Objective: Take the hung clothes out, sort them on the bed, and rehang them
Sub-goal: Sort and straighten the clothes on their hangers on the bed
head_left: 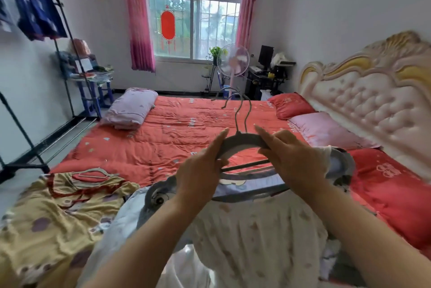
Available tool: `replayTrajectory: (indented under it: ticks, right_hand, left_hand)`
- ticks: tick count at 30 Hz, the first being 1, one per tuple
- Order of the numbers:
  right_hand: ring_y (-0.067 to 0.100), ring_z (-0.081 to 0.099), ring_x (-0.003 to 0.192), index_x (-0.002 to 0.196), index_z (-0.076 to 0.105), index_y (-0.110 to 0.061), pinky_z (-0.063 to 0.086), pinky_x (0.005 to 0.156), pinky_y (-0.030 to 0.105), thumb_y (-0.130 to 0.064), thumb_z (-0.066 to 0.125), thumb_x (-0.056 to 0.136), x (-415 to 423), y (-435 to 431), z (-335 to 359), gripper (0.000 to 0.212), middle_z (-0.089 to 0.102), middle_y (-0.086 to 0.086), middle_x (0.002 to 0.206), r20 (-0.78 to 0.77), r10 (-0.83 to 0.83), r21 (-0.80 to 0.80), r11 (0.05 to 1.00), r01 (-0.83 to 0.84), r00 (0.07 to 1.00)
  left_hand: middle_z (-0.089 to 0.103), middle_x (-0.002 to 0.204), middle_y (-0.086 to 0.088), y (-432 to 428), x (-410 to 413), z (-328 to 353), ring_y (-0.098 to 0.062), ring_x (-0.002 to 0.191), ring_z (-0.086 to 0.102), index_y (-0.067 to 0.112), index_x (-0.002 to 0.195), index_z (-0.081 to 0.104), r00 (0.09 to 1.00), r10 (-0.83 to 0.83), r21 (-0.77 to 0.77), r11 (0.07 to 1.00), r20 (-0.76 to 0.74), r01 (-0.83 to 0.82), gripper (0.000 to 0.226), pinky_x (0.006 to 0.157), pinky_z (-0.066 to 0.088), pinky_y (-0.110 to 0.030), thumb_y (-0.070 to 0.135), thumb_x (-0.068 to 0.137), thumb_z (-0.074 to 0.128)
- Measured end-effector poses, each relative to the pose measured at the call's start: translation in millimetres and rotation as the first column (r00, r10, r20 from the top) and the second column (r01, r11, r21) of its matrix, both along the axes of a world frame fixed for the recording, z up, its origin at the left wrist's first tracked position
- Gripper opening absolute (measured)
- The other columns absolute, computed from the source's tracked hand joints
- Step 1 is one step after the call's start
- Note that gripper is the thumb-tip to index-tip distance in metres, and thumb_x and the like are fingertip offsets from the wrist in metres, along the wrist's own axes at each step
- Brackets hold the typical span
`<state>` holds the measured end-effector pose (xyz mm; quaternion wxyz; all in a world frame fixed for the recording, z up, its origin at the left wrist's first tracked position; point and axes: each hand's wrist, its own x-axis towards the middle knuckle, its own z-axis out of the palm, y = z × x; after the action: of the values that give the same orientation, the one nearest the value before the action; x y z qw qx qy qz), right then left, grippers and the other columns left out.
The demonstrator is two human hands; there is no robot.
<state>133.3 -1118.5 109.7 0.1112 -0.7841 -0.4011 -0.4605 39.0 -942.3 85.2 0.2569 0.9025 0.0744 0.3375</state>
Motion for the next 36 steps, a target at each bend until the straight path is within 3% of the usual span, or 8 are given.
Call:
replayTrajectory:
  ticks: [2,6,12,15,20,24,31,36]
  right_hand:
    - [0.013,0.048,0.035,0.119,0.064,-0.026,0.002,0.053,0.006,-0.044,0.048,0.082,-21.0,19.5,15.3,0.044,0.063,-0.003,0.068,0.025,0.002,-0.034,0.999,-0.001,1.000]
    - [0.018,0.048,0.030,0.118,0.066,-0.020,0.019,0.039,0.010,-0.036,0.071,0.071,-59.3,72.0,28.8,0.049,0.064,0.002,0.069,0.011,0.084,-0.057,0.995,-0.083,0.996]
    - [0.019,0.050,0.035,0.126,0.059,-0.018,0.039,0.033,0.022,-0.035,0.059,0.077,-121.8,189.2,35.3,0.052,0.064,0.006,0.074,-0.026,0.250,-0.087,0.964,-0.252,0.968]
    - [0.020,0.052,0.037,0.128,0.058,-0.019,0.043,0.033,0.027,-0.038,0.054,0.079,-160.3,262.3,29.0,0.052,0.064,0.005,0.076,-0.062,0.291,-0.079,0.952,-0.295,0.955]
    - [0.021,0.053,0.038,0.126,0.059,-0.018,0.046,0.034,0.031,-0.043,0.046,0.082,-214.3,374.2,5.4,0.053,0.063,0.004,0.074,-0.136,0.344,-0.025,0.936,-0.351,0.929]
    - [0.015,0.049,0.043,0.125,0.060,-0.020,0.046,0.039,0.029,-0.035,0.067,0.077,-238.3,437.4,-14.1,0.051,0.061,0.003,0.073,-0.264,0.401,0.062,0.915,-0.399,0.877]
    - [0.010,0.042,0.046,0.122,0.063,-0.016,0.041,0.042,0.022,-0.031,0.073,0.074,-233.3,526.9,-45.4,0.052,0.059,0.004,0.068,-0.379,0.440,0.098,0.894,-0.438,0.814]
    - [0.013,0.043,0.046,0.120,0.064,-0.017,0.036,0.044,0.021,-0.025,0.080,0.070,-200.9,599.3,-72.1,0.053,0.059,0.003,0.067,-0.426,0.451,0.134,0.889,-0.438,0.784]
  left_hand:
    - [0.069,0.100,-0.011,17.8,-23.2,13.6,-0.029,0.083,0.065,0.034,0.132,-0.007,1.000,0.022,0.041,0.999,-0.007,-0.022,0.076,0.067,0.042,-0.033,0.029,0.091,0.057]
    - [0.069,0.098,-0.011,64.1,-72.6,28.2,-0.026,0.085,0.064,0.037,0.131,-0.012,0.997,0.074,0.084,0.994,-0.033,-0.071,0.080,0.068,0.036,-0.026,0.034,0.090,0.057]
    - [0.067,0.107,-0.011,170.7,-158.2,36.2,-0.028,0.089,0.064,0.039,0.140,0.002,0.986,0.164,0.084,0.983,0.016,-0.164,0.073,0.078,0.049,-0.035,0.037,0.090,0.056]
    - [0.064,0.116,-0.011,239.1,-205.2,38.7,-0.029,0.097,0.061,0.044,0.144,0.012,0.971,0.230,0.098,0.970,-0.059,-0.224,0.068,0.081,0.047,-0.035,0.036,0.092,0.054]
    - [0.063,0.110,-0.011,344.6,-268.7,34.5,-0.027,0.094,0.061,0.046,0.145,0.011,0.938,0.311,0.199,0.939,-0.154,-0.279,0.062,0.080,0.044,-0.033,0.039,0.095,0.048]
    - [0.065,0.106,-0.011,409.0,-290.0,25.1,-0.028,0.093,0.062,0.043,0.145,0.015,0.926,0.324,0.213,0.935,-0.194,-0.283,0.060,0.084,0.050,-0.040,0.037,0.095,0.048]
    - [0.065,0.092,-0.008,504.0,-285.9,0.4,-0.017,0.072,0.055,0.037,0.145,0.015,0.934,0.335,0.320,0.905,-0.126,-0.281,0.060,0.075,0.047,-0.033,0.035,0.095,0.049]
    - [0.067,0.084,-0.010,576.1,-249.4,-25.7,-0.023,0.069,0.061,0.032,0.143,0.023,0.947,0.293,0.296,0.923,-0.130,-0.245,0.062,0.075,0.053,-0.042,0.029,0.091,0.056]
